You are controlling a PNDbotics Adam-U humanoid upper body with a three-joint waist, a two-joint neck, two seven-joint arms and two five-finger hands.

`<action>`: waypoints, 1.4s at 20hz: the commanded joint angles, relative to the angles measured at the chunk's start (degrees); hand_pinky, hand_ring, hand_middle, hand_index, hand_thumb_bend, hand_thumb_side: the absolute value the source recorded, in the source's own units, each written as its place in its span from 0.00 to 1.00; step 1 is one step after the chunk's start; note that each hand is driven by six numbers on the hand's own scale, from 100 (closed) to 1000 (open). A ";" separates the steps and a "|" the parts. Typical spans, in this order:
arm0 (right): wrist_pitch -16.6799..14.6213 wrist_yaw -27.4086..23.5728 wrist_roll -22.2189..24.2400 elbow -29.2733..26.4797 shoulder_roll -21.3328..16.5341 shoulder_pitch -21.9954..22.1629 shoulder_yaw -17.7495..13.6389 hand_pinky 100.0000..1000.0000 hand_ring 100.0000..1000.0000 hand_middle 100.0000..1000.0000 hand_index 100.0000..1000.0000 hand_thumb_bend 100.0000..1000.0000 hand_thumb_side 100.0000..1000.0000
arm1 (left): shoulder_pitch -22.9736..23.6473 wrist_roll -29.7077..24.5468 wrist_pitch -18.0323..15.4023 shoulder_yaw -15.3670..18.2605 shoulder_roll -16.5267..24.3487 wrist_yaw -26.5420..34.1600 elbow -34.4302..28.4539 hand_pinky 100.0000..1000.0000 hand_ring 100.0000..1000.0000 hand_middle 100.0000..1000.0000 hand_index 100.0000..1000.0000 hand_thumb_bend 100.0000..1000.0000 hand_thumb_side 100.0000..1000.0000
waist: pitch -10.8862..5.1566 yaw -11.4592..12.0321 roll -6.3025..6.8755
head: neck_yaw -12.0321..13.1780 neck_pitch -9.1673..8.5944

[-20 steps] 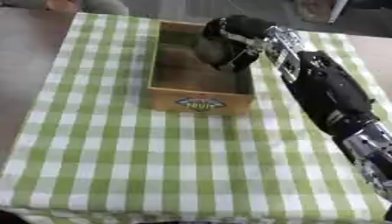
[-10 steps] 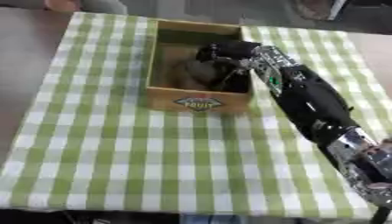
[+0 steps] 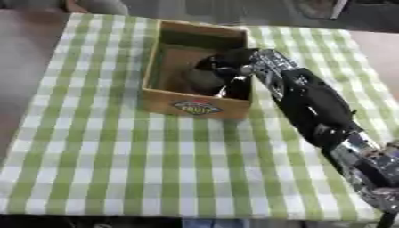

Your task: Pick up objects on the table and place them in the box.

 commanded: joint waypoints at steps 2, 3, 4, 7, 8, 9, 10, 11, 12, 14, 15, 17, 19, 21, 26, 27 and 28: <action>-0.78 -3.51 4.97 -3.49 -2.44 -1.02 0.09 0.93 0.95 0.95 0.99 0.29 0.96 | -0.31 0.03 -0.13 0.57 0.60 -0.02 -1.11 0.50 0.62 0.50 0.53 0.00 0.60 | -0.75 -0.33 0.55 | 0.43 0.33; -0.57 -4.39 5.87 -4.17 -2.78 -1.06 0.04 0.94 0.95 0.95 0.99 0.28 0.96 | -0.28 0.06 -0.14 0.60 0.63 -0.04 -1.11 0.50 0.62 0.50 0.53 0.00 0.60 | -0.75 -0.42 0.56 | 0.49 0.33; -0.29 -5.34 6.60 -4.95 -3.23 -1.15 -0.06 0.94 0.95 0.95 1.00 0.27 0.96 | -0.24 0.10 -0.15 0.64 0.67 -0.06 -1.11 0.50 0.62 0.50 0.53 0.00 0.60 | -0.77 -0.55 0.58 | 0.59 0.33; 0.67 -7.83 8.25 -7.29 -4.59 -1.36 -0.21 0.94 0.95 0.96 1.00 0.29 0.94 | -0.16 0.20 -0.18 0.72 0.78 -0.11 -1.11 0.50 0.62 0.50 0.53 0.00 0.59 | -0.83 -0.91 0.57 | 0.79 0.33; 0.96 -8.56 8.72 -7.94 -4.96 -1.35 -0.20 0.94 0.95 0.96 1.00 0.29 0.93 | -0.16 0.21 -0.19 0.73 0.79 -0.12 -1.11 0.50 0.62 0.50 0.53 0.00 0.59 | -0.85 -1.01 0.58 | 0.86 0.33; 1.20 -9.27 9.06 -8.58 -5.32 -1.32 -0.22 0.94 0.95 0.96 1.00 0.28 0.91 | -0.15 0.22 -0.20 0.74 0.81 -0.13 -1.11 0.50 0.62 0.50 0.53 0.00 0.59 | -0.86 -1.10 0.60 | 0.97 0.33; 1.36 -10.05 9.25 -9.30 -5.73 -1.26 -0.26 0.94 0.95 0.95 0.99 0.25 0.87 | -0.13 0.25 -0.22 0.78 0.83 -0.14 -1.11 0.50 0.62 0.50 0.53 0.00 0.59 | -0.86 -1.21 0.62 | 1.09 0.33; 1.47 -10.90 9.32 -10.09 -6.22 -1.15 -0.31 0.94 0.95 0.95 0.98 0.24 0.87 | -0.11 0.29 -0.24 0.83 0.87 -0.15 -1.11 0.50 0.62 0.50 0.53 0.00 0.59 | -0.86 -1.32 0.64 | 1.18 0.33; 1.62 -11.78 9.30 -10.91 -6.69 -1.03 -0.38 0.93 0.94 0.94 0.98 0.21 0.83 | -0.07 0.34 -0.26 0.87 0.90 -0.17 -1.11 0.50 0.62 0.50 0.52 0.00 0.59 | -0.86 -1.44 0.64 | 1.28 0.33; 2.26 -13.90 8.05 -13.35 -8.23 -0.61 -0.87 0.90 0.92 0.92 0.96 0.15 0.76 | 0.10 0.50 -0.23 1.04 1.00 -0.28 -1.07 0.50 0.62 0.50 0.52 0.00 0.59 | -0.88 -1.87 0.58 | 1.58 0.33; 2.46 -16.04 6.99 -14.68 -9.08 -0.12 -1.03 0.90 0.92 0.92 0.96 0.13 0.75 | 0.17 0.58 -0.21 1.13 1.04 -0.35 -1.06 0.50 0.62 0.50 0.52 0.00 0.59 | -0.89 -2.12 0.49 | 1.76 0.33; 3.54 -21.38 4.38 -17.43 -11.05 1.11 -1.69 0.86 0.88 0.88 0.91 0.00 0.56 | 0.32 0.75 -0.16 1.31 1.11 -0.50 -1.06 0.50 0.62 0.50 0.52 0.00 0.60 | -0.88 -2.63 0.29 | 2.39 0.32; 5.53 -27.60 0.98 -21.08 -13.42 3.04 -2.46 0.81 0.84 0.85 0.88 0.00 0.40 | 0.46 0.94 -0.12 1.53 1.20 -0.68 -1.09 0.50 0.62 0.50 0.52 0.00 0.60 | -0.81 -3.20 0.11 | 3.10 0.26; 8.09 -33.45 -2.21 -24.94 -15.57 5.57 -3.28 0.78 0.81 0.82 0.86 0.00 0.33 | 0.56 1.12 -0.12 1.72 1.30 -0.84 -1.11 0.50 0.62 0.50 0.52 0.00 0.60 | -0.71 -3.75 -0.02 | 3.60 0.15; 18.51 -51.87 -12.88 -34.25 -18.35 15.48 -6.80 0.64 0.71 0.73 0.80 0.00 0.48 | 0.93 1.76 -0.18 2.37 1.33 -1.25 -1.11 0.50 0.62 0.50 0.52 0.00 0.60 | -0.27 -4.93 -0.20 | 5.06 -0.36; 21.03 -56.59 -14.83 -35.70 -17.95 17.47 -7.45 0.63 0.70 0.72 0.79 0.00 0.52 | 1.06 1.87 -0.15 2.49 1.32 -1.36 -1.11 0.50 0.62 0.50 0.52 0.00 0.60 | -0.16 -5.25 -0.20 | 5.32 -0.43; 23.31 -60.91 -16.31 -37.19 -17.67 19.07 -7.93 0.62 0.69 0.72 0.79 0.00 0.56 | 1.16 1.96 -0.12 2.59 1.29 -1.46 -1.11 0.50 0.62 0.50 0.52 0.00 0.60 | -0.06 -5.55 -0.18 | 5.49 -0.48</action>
